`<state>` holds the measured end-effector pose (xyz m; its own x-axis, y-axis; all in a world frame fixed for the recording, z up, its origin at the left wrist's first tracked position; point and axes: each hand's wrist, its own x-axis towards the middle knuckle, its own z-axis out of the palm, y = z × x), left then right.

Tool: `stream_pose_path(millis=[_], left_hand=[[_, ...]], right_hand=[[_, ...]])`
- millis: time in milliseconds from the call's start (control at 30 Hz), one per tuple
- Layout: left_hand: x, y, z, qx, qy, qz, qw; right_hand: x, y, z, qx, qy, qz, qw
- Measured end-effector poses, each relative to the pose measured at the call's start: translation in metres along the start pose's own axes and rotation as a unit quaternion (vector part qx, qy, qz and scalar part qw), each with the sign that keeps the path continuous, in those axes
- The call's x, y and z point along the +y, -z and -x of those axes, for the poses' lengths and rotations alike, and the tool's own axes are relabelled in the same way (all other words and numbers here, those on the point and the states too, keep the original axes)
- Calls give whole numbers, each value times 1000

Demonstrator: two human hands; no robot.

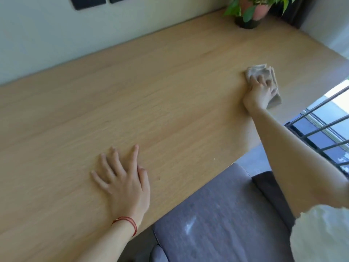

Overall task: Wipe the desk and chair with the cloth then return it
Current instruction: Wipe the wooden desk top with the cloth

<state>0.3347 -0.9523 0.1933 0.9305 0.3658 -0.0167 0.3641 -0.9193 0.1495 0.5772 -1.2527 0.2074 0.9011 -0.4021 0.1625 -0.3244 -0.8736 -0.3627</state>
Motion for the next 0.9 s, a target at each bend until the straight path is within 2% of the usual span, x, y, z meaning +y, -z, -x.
stream_pose_path(millis=[100, 233, 333, 400, 467, 567, 633, 667, 700, 767, 900], left_hand=[[1, 3, 2, -4, -1, 0, 1000], [3, 6, 2, 2, 2, 11, 1000], [3, 5, 3, 3, 2, 21, 1000], [2, 5, 3, 0, -2, 18, 1000], [1, 5, 2, -6, -4, 18, 1000], [0, 3, 2, -15, -4, 11, 1000], [-1, 1, 1, -13, -2, 4, 1000], [-1, 0, 1, -11, -2, 3, 1000], [-1, 0, 0, -11, -3, 3, 1000], [0, 1, -1, -16, -4, 0, 1000], [2, 8, 2, -30, -7, 21, 999]], right_hand=[[-45, -10, 45, -51, 117, -38, 991], [-83, -12, 149, -100, 262, -104, 954], [-70, -8, 205, -170, 360, -127, 909], [-56, -3, 191, -185, 417, -123, 881], [-54, -6, 145, -152, 385, -111, 904], [-70, -20, 53, -76, 210, -99, 970], [-92, -34, 19, -60, 109, -108, 986], [-105, -41, 15, -56, 86, -103, 989], [-118, -47, 19, -52, 87, -94, 990], [-140, -50, 46, -66, 143, -95, 983], [-141, -34, 166, -142, 300, -143, 932]])
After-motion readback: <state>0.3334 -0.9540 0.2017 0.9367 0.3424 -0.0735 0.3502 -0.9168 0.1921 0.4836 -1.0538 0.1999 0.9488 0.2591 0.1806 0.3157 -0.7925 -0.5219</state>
